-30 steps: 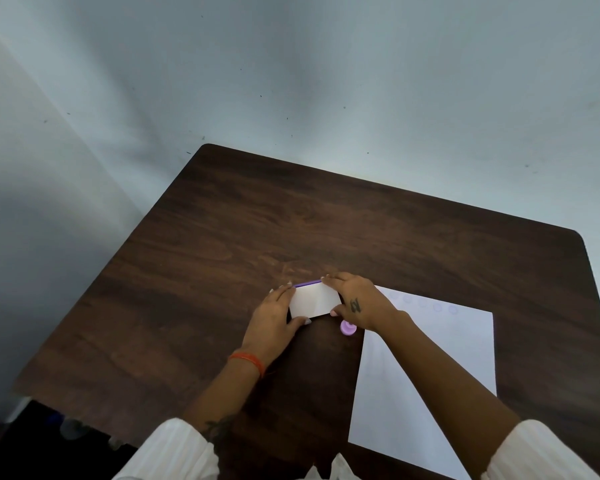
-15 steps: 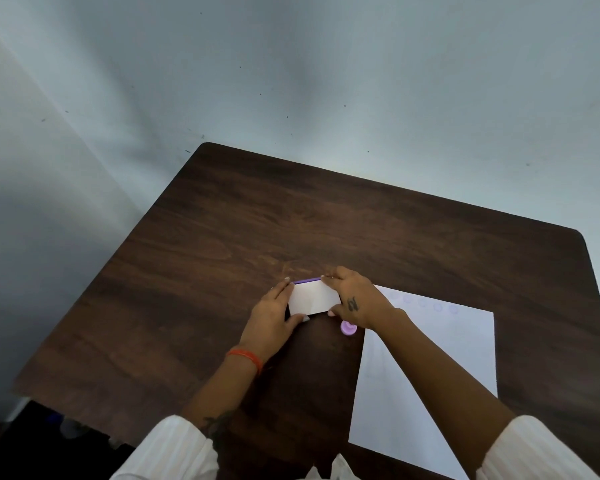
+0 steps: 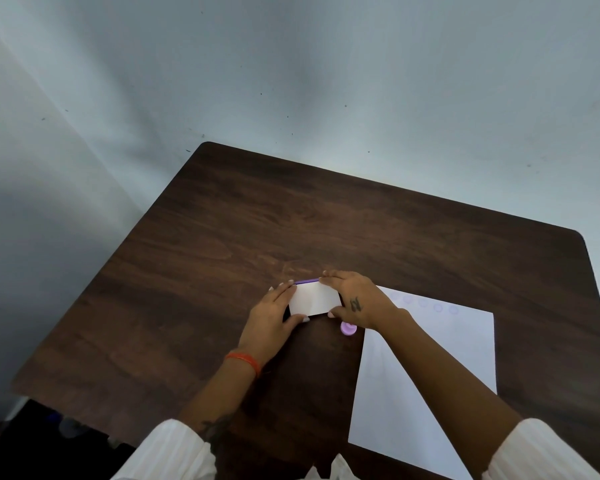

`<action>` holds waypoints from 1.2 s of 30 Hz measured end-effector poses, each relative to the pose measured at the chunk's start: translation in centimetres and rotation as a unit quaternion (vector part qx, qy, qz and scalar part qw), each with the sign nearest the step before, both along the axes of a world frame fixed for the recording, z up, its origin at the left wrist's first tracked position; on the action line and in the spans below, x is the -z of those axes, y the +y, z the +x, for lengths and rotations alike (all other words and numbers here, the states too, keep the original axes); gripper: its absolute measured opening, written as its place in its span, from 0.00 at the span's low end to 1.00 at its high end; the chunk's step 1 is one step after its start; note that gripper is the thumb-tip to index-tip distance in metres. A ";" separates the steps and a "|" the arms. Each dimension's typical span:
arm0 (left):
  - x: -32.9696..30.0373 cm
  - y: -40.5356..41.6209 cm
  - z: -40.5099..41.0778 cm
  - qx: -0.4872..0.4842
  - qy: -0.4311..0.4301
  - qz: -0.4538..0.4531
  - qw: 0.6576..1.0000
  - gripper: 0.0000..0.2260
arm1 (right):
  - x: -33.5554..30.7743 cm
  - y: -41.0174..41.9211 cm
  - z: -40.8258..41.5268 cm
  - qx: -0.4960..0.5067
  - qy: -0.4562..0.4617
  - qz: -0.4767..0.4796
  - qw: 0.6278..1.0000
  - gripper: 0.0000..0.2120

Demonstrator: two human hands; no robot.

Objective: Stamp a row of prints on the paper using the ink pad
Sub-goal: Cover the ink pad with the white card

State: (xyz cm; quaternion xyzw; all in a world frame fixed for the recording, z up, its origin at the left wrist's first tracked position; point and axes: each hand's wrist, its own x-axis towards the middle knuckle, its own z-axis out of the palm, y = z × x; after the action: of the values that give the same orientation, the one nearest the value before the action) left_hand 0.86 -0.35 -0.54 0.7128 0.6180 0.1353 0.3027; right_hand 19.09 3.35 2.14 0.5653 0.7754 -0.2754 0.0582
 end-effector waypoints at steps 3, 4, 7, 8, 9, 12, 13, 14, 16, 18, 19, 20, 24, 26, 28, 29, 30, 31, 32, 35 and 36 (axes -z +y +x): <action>0.1 -0.2 -0.1 0.003 -0.005 0.015 1.000 0.29 | -0.1 -0.1 0.0 0.009 0.006 -0.004 1.000 0.35; 0.2 -0.2 -0.1 0.004 -0.006 0.018 1.000 0.29 | -0.1 0.0 0.0 0.011 0.005 -0.006 1.000 0.35; 0.2 -0.2 -0.2 0.010 -0.016 0.020 1.000 0.28 | 0.0 0.0 0.0 0.014 0.002 -0.010 1.000 0.35; 0.2 -0.2 -0.2 0.013 -0.015 0.017 1.000 0.28 | 0.0 -0.1 0.0 0.013 0.001 -0.012 1.000 0.35; 0.2 -0.3 -0.2 0.015 -0.012 0.013 1.000 0.28 | 0.0 -0.1 0.1 0.011 -0.001 -0.012 1.000 0.34; 0.3 -0.2 -0.2 0.021 -0.001 0.002 1.000 0.28 | 0.0 -0.1 0.1 0.001 -0.007 -0.012 1.000 0.34; 0.3 -0.1 -0.2 0.022 0.004 0.000 1.000 0.29 | -0.1 -0.1 0.1 -0.001 -0.007 -0.010 1.000 0.34; 0.4 0.0 -0.3 0.023 0.008 -0.001 1.000 0.29 | -0.1 -0.1 0.1 -0.002 -0.005 -0.009 1.000 0.34; 0.4 0.1 -0.3 0.024 0.015 -0.003 1.000 0.30 | -0.2 0.0 0.1 -0.001 -0.004 -0.008 1.000 0.33; 0.4 0.1 -0.4 0.024 0.017 -0.006 1.000 0.31 | -0.3 0.0 0.1 -0.002 -0.008 -0.007 1.000 0.33; 0.4 0.1 -0.5 0.025 0.016 -0.005 1.000 0.31 | -0.3 0.0 0.1 -0.004 -0.011 -0.006 1.000 0.33; 0.4 0.2 -0.5 0.025 0.013 -0.003 1.000 0.31 | -0.3 0.1 0.1 -0.006 -0.014 -0.007 1.000 0.33; 0.2 0.5 -0.5 0.021 0.015 -0.011 1.000 0.31 | -0.4 0.2 0.0 -0.017 -0.029 -0.010 0.999 0.35; 0.1 0.7 -0.4 0.020 0.018 -0.013 1.000 0.30 | -0.4 0.2 -0.1 -0.020 -0.034 -0.010 0.999 0.36; 0.2 0.6 -0.4 0.020 0.017 -0.011 1.000 0.30 | -0.5 0.3 -0.1 -0.019 -0.036 -0.008 0.999 0.35; 0.2 0.6 -0.4 0.021 0.016 -0.010 1.000 0.30 | -0.5 0.3 -0.2 -0.019 -0.036 -0.008 0.999 0.35; 0.2 0.6 -0.4 0.021 0.016 -0.009 1.000 0.30 | -0.6 0.4 -0.2 -0.020 -0.037 -0.008 0.999 0.35; 0.1 0.5 -0.4 0.021 0.016 -0.009 1.000 0.30 | -0.6 0.4 -0.2 -0.020 -0.038 -0.009 0.999 0.35; 0.1 0.5 -0.4 0.022 0.016 -0.009 1.000 0.30 | -0.6 0.4 -0.2 -0.020 -0.039 -0.009 0.999 0.34; 0.0 0.5 -0.4 0.019 0.011 -0.003 1.000 0.29 | -0.5 0.2 -0.2 -0.021 -0.039 -0.002 0.999 0.34; 0.0 0.5 -0.4 0.017 0.008 0.000 1.000 0.29 | -0.4 0.2 -0.2 -0.019 -0.035 0.002 0.999 0.34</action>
State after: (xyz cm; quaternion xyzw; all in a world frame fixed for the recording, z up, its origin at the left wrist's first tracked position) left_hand 0.51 0.12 -0.51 0.7242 0.6084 0.1242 0.2999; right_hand 18.91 3.52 2.52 0.5597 0.7841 -0.2529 0.0893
